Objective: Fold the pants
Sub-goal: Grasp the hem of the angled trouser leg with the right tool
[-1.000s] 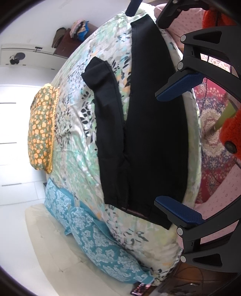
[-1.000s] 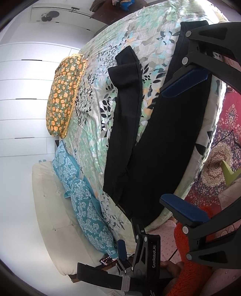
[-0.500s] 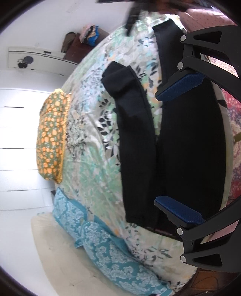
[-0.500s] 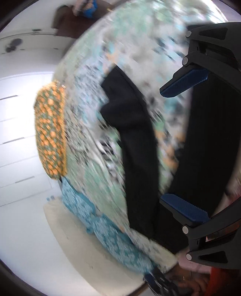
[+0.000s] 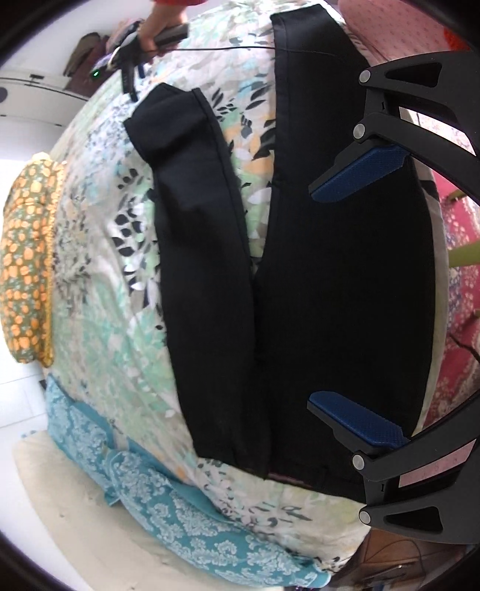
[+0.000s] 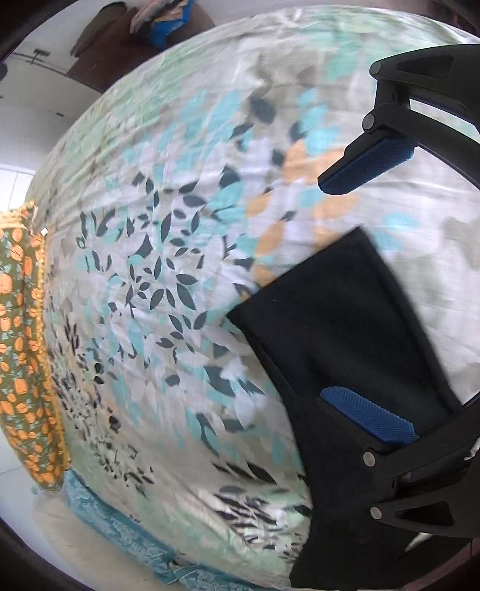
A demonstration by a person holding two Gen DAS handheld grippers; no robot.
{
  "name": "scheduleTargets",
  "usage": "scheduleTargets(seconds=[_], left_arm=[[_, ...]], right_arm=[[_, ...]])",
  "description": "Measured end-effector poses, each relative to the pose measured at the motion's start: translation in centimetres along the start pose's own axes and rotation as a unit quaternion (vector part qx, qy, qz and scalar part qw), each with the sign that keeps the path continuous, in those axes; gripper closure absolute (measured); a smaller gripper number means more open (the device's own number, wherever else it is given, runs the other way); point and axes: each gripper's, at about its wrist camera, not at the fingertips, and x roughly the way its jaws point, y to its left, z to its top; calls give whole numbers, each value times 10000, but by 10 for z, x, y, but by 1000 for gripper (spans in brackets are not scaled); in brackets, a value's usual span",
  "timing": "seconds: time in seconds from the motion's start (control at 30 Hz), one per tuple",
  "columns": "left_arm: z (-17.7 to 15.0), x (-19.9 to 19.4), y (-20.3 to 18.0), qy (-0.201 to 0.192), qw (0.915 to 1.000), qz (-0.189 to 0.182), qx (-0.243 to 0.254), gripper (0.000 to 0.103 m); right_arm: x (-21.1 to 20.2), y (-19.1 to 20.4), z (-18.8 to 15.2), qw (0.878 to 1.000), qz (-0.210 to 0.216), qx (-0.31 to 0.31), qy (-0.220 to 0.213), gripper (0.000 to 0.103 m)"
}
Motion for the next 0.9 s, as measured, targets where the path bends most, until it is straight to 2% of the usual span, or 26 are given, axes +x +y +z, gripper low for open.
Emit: scheduleTargets(seconds=[0.1, 0.13, 0.2, 0.23, 0.27, 0.3, 0.33, 0.43, 0.53, 0.6, 0.67, 0.73, 0.77, 0.8, 0.83, 0.9], left_arm=[[2, 13, -4, 211, 9997, 96, 29, 1], [3, 16, -6, 258, 9996, 109, 35, 1], [3, 23, -9, 377, 9992, 117, 55, 1], [4, 26, -11, 422, 9990, 116, 73, 1], [4, 28, -13, 460, 9988, 114, 98, 1], [5, 29, -15, 485, 9987, 101, 134, 1], [6, 30, -17, 482, 9987, 72, 171, 1], [7, 30, -22, 419, 9989, -14, 230, 1], [3, 32, -29, 435, 9986, -172, 240, 1], [0, 32, -33, 461, 9982, -285, 265, 1], [-4, 30, -38, 495, 9977, -353, 315, 1], [-4, 25, -40, 463, 9976, -368, 351, 1], [-5, 21, -40, 411, 9978, -351, 377, 1], [-5, 17, -41, 346, 9981, -304, 409, 1], [-6, 15, -40, 309, 9983, -255, 422, 1], [-6, 13, -37, 309, 9986, -186, 377, 1]], right_arm=[[34, -2, 17, 9993, -149, -292, 181, 10], [43, -5, 19, 9992, -44, -296, 249, 13], [51, -12, 20, 9984, 453, -152, 306, 22], [47, -15, 18, 9974, 664, -119, 236, 37], [40, -20, 17, 9961, 859, -98, 186, 60], [32, -28, 13, 9960, 872, -1, 171, 95], [20, -37, 8, 9956, 923, 95, 131, 96], [-25, -60, -23, 9975, 682, 202, -16, 96], [-58, -104, -69, 9959, 349, 827, -73, 96], [-61, -127, -101, 9917, 409, 1222, 27, 96], [-51, -127, -125, 9906, 395, 1289, 210, 96], [-42, -124, -137, 9895, 410, 1365, 239, 90], [-42, -126, -138, 9884, 452, 1444, 151, 85], [-44, -130, -137, 9861, 565, 1564, 8, 68], [-45, -134, -135, 9833, 652, 1692, -164, 43], [-41, -139, -124, 9816, 596, 1791, -272, 23]])
